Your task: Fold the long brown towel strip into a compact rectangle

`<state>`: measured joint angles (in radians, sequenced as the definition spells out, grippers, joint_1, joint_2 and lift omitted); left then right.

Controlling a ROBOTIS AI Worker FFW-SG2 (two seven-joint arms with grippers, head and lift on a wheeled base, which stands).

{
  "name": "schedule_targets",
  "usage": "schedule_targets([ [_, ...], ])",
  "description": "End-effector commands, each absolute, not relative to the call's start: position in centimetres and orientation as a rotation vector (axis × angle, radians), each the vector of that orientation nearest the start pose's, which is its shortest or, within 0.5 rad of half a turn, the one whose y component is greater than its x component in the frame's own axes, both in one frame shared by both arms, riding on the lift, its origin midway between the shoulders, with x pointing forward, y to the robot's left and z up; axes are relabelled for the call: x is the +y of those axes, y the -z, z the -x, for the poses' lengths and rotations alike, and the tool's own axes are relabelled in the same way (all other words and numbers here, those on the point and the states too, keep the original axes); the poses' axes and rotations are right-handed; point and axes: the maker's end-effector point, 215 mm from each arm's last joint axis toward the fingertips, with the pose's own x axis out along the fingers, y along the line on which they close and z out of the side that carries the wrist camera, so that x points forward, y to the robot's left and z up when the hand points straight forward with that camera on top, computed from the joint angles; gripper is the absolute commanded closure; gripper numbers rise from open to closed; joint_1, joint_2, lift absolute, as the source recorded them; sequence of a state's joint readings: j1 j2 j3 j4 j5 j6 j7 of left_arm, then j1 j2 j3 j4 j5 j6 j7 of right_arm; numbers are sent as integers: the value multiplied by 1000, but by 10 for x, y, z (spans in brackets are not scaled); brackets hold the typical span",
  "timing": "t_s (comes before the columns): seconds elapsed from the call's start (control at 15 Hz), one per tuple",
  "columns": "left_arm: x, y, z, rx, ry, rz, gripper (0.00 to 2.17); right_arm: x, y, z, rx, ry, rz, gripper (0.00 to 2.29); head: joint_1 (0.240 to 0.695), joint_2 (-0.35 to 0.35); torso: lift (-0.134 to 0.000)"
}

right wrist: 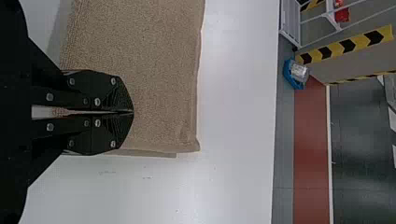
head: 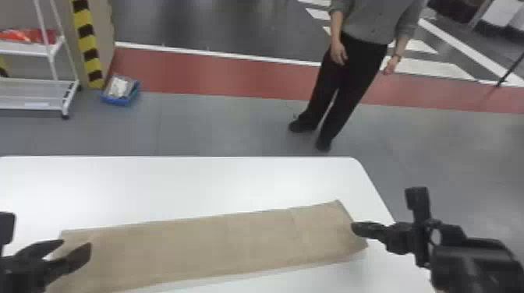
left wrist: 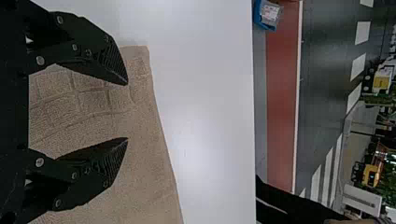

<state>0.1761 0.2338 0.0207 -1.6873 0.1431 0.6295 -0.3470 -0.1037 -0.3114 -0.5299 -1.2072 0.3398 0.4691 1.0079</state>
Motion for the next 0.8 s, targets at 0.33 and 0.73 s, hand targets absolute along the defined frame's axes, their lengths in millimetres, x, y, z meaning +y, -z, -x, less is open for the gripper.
schedule_targets([
  [0.33,271,553,-470,817,225,28,194,-491,504,-485,720,-291,-8,745,695,-264,0],
  [0.73,282,583,-460,923,200,46,269,-488,497,-490,698,-310,6,745,695,-245,0],
])
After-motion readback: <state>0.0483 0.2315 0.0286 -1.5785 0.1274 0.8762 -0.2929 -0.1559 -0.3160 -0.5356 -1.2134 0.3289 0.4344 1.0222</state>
